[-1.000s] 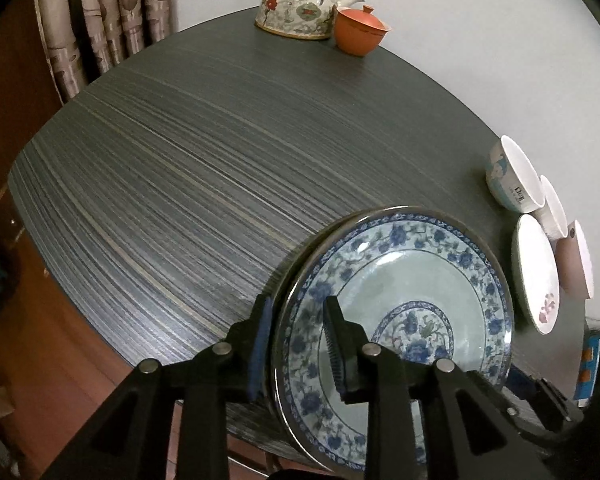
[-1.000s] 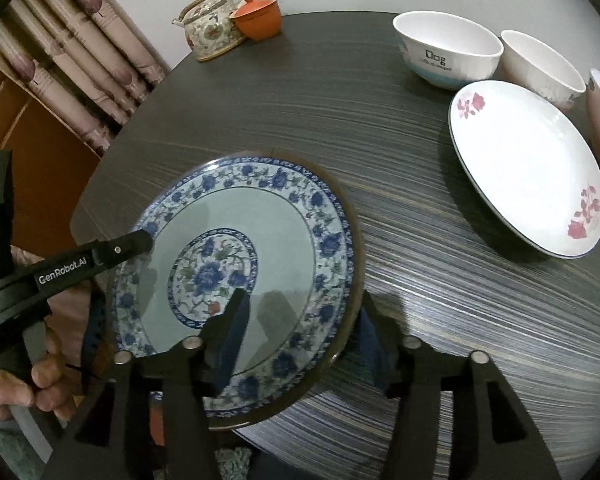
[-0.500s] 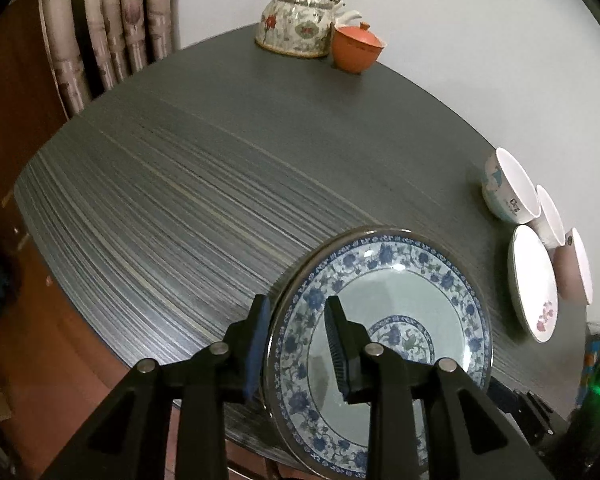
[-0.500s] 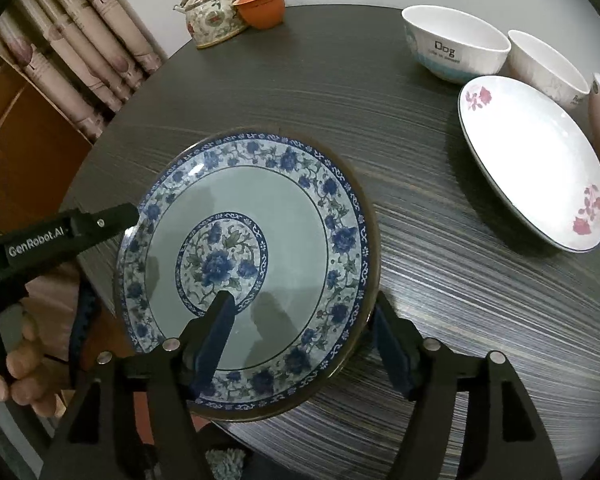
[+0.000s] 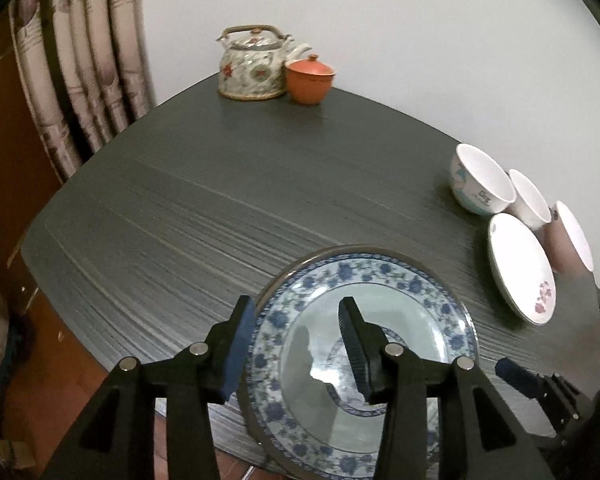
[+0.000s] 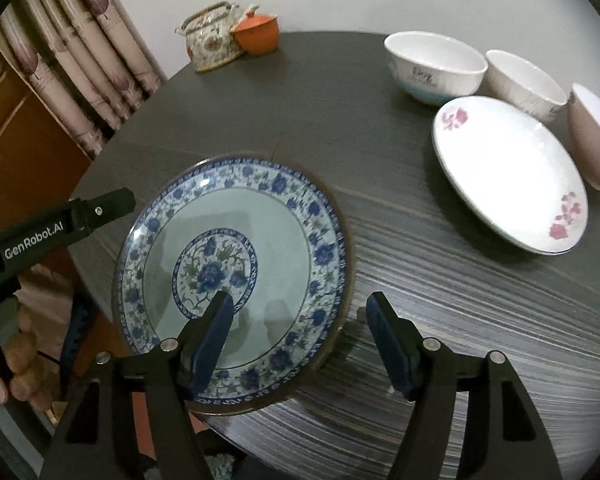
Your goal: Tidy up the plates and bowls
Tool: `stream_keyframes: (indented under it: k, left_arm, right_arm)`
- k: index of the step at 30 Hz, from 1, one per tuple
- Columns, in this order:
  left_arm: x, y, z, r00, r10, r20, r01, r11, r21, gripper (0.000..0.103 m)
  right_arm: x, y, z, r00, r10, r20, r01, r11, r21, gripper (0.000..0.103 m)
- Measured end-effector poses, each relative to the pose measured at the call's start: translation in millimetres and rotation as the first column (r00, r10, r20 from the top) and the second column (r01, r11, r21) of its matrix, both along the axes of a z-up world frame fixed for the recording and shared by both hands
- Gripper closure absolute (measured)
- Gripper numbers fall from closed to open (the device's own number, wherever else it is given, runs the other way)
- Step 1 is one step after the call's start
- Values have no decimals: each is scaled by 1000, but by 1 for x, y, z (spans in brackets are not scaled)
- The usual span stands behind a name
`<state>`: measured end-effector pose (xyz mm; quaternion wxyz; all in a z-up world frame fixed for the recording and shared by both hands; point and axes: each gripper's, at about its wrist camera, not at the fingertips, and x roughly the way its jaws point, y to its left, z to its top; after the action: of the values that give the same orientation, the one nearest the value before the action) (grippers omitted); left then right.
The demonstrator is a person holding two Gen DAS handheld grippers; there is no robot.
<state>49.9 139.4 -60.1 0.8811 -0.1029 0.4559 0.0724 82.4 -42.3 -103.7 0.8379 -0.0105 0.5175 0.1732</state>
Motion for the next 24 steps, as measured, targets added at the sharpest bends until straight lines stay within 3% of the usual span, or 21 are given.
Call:
stream_keyframes:
  k: [3, 11, 24]
  left_arm:
    - [-1, -5, 2, 1000, -23, 13, 23, 1000, 9, 52]
    - [0, -4, 2, 999, -29, 19, 29, 1000, -4, 46]
    - [-1, -10, 3, 997, -73, 27, 73, 997, -20, 41]
  right_arm:
    - [-5, -6, 6, 999, -14, 36, 14, 1000, -12, 36]
    - [-19, -25, 20, 993, -51, 110, 54, 998, -26, 36]
    - [-24, -99, 36, 964, -219, 149, 214, 976, 50, 35]
